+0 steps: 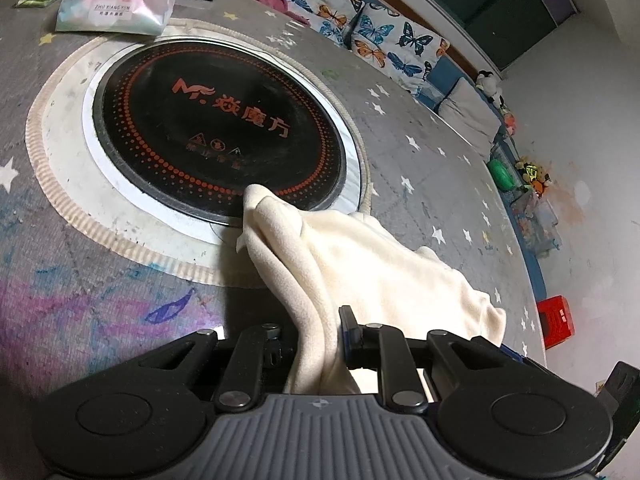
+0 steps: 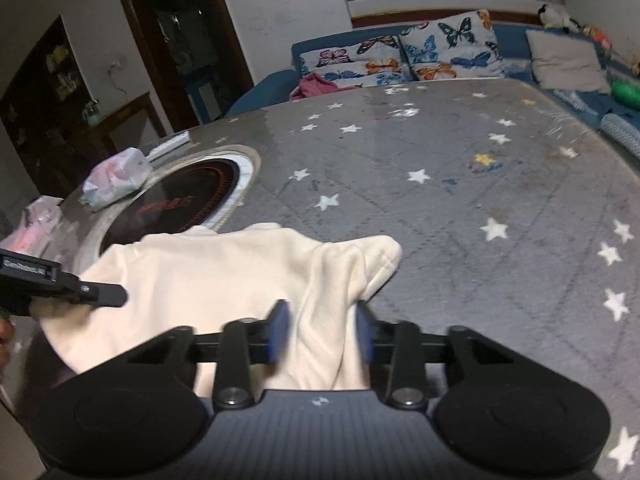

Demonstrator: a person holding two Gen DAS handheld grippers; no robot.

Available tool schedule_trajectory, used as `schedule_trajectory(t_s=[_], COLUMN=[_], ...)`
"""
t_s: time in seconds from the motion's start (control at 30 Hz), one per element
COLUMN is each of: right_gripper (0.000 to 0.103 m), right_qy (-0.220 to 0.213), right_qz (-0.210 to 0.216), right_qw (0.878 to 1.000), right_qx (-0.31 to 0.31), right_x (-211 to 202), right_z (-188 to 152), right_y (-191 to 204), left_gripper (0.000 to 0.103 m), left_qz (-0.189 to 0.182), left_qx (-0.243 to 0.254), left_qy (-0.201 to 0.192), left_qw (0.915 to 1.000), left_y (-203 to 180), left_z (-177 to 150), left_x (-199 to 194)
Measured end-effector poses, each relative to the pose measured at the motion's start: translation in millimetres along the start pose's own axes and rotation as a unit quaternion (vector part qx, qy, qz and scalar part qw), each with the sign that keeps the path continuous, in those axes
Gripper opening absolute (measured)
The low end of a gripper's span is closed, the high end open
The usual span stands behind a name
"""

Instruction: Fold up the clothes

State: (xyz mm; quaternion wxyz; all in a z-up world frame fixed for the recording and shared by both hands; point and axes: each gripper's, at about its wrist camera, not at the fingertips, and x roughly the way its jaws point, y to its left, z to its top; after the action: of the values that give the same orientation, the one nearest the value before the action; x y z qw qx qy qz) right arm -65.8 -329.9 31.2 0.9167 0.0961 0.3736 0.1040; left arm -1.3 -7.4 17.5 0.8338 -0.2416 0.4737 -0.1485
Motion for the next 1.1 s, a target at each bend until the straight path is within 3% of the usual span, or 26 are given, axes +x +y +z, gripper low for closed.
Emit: schedule_trajectory(t_s=[0.1, 0.43, 0.57, 0.73, 1.1], right_gripper=[0.018, 0.016, 0.016, 0.016, 0.016], right_qy=[-0.012, -0.071, -0.093, -0.112, -0.123], right_qz=[0.002, -0.014, -0.042, -0.073, -0.128], right_qw=[1.0, 0.997, 0.994, 0.991, 0.984], right_qx=[-0.003, -0.027, -0.032, -0.023, 0.008], right_x=[-6.8, -43.6, -61.8, -80.9, -102.3], right_z=[3.2, 18.2, 28.8, 38.5, 47.6], right_y=[0.6, 0.2, -10.6, -35.5, -98.6], left_gripper=[0.018, 0.016, 0.016, 0.016, 0.016], left_qz=[0.009, -0.018, -0.029, -0.046, -0.048], left_qx=[0.012, 0.058, 0.077, 0.103, 0.164], left_qy=[-0.001, -0.003, 0.002, 0.007, 0.025], left_qw=[0.9999, 0.9982, 0.9966, 0.9936, 0.985], left_y=[-5.3, -51.1, -80.8, -121.8, -197.3], left_z=[0.7, 9.0, 10.7, 9.9, 2.7], left_x=[-0.3, 4.6, 16.5, 34.8, 78.5])
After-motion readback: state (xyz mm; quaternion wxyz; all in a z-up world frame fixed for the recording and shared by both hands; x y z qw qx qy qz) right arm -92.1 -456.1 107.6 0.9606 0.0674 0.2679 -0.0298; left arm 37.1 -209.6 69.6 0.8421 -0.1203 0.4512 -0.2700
